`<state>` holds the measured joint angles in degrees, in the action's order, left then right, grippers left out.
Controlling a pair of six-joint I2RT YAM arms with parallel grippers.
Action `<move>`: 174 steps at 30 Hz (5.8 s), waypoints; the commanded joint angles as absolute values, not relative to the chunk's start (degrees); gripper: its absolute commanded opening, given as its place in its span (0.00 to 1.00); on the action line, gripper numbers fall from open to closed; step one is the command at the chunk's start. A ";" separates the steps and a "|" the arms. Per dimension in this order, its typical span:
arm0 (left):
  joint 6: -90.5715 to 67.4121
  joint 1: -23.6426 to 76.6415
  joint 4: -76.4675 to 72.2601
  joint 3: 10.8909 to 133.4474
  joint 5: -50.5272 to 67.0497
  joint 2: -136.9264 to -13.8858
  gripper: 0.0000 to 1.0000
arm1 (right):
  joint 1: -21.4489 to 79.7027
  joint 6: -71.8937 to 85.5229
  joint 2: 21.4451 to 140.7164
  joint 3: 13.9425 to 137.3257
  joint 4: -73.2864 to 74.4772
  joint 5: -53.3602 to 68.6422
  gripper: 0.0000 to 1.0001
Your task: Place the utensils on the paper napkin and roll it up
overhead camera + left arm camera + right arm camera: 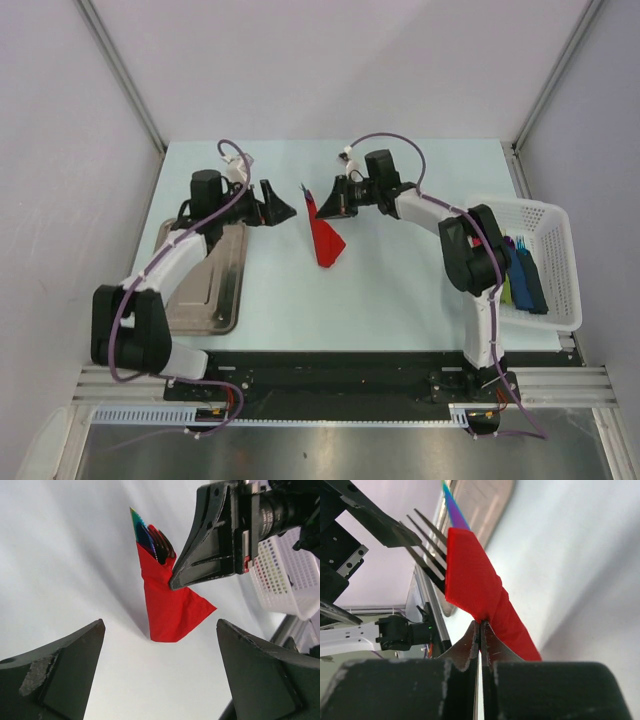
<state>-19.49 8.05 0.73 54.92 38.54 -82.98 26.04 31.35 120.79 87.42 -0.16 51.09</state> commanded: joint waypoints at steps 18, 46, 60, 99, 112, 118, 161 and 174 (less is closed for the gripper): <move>-4.29 6.94 4.68 53.54 61.16 -51.17 1.00 | 31.28 17.41 90.89 87.54 4.91 58.36 0.00; -23.11 20.30 -21.61 51.24 68.20 -53.00 0.63 | 46.49 -3.42 76.11 92.02 21.97 48.43 0.00; -23.20 22.85 -23.29 47.72 68.82 -51.24 0.50 | 48.25 -4.75 76.20 93.96 21.88 46.23 0.00; -30.59 21.18 -30.23 54.49 68.90 -59.32 0.00 | 35.68 -12.22 71.89 79.71 34.64 46.76 0.36; -32.43 24.87 -33.75 55.81 67.41 -60.38 0.00 | 35.33 -6.86 79.10 81.03 25.32 53.52 0.00; -37.25 26.02 -39.02 55.81 63.99 -62.49 0.00 | 38.05 -5.27 83.67 83.23 21.36 54.58 0.00; -44.12 16.35 -43.59 58.09 59.94 -68.82 0.00 | 36.47 -4.83 79.10 86.31 17.05 46.32 0.78; -42.89 19.77 -46.05 58.54 63.10 -67.06 0.00 | 38.32 -6.42 80.77 85.87 15.38 46.32 0.75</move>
